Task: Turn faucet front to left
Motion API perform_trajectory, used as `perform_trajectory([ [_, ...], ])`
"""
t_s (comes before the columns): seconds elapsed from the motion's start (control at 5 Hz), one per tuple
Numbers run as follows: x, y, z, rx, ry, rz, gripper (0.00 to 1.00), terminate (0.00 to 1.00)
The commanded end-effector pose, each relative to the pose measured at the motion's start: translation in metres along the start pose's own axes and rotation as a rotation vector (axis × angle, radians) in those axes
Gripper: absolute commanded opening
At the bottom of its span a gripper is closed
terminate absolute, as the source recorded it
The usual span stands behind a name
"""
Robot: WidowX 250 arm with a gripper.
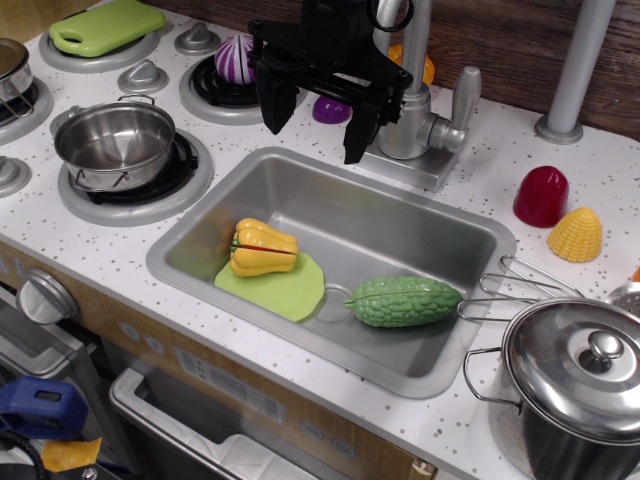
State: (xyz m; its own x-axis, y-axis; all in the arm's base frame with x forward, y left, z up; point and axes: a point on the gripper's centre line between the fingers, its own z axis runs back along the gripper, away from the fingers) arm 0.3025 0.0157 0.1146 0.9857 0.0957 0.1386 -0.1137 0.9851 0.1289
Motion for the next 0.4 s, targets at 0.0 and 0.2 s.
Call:
perform_trajectory([
  [0.0,0.0,0.0,0.0,0.0,0.0,0.0,1.0,0.0],
  [0.2,0.015,0.002,-0.001,0.038,-0.083,0.02,1.0,0.0],
])
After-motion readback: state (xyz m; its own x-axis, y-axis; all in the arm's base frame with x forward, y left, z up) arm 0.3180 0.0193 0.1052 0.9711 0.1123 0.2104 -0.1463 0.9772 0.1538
